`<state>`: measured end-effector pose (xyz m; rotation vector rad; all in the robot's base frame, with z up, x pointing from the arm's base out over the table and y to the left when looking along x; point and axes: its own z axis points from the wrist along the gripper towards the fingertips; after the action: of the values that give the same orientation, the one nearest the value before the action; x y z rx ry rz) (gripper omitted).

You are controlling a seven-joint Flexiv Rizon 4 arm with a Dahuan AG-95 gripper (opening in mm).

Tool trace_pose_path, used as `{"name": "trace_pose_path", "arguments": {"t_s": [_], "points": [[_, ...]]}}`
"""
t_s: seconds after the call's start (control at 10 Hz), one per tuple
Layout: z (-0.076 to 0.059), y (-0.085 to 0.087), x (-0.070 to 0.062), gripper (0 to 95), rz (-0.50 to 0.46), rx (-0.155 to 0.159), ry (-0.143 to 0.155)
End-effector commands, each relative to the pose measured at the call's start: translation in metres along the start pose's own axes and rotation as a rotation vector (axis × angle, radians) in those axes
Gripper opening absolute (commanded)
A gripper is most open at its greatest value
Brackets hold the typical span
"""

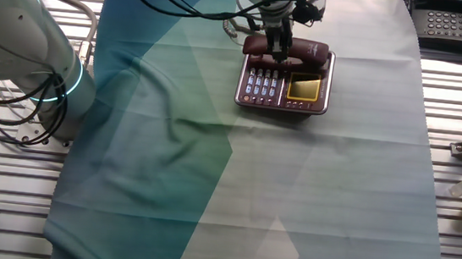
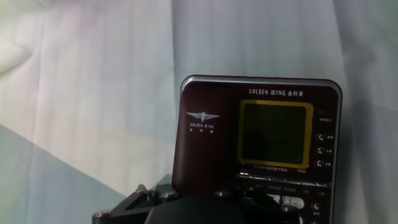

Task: Place the handset of the telephone on the corresponding phone cradle

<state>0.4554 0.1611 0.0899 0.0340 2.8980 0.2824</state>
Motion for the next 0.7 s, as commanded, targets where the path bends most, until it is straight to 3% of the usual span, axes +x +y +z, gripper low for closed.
{"name": "trace_pose_path", "arguments": {"t_s": [0.1,0.7], "points": [[0.0016,-0.0007,0.001,0.0,-0.003,-0.003,-0.001],[0.0053,-0.0015,0.0004,0.0,-0.014,-0.001,-0.003]]}}
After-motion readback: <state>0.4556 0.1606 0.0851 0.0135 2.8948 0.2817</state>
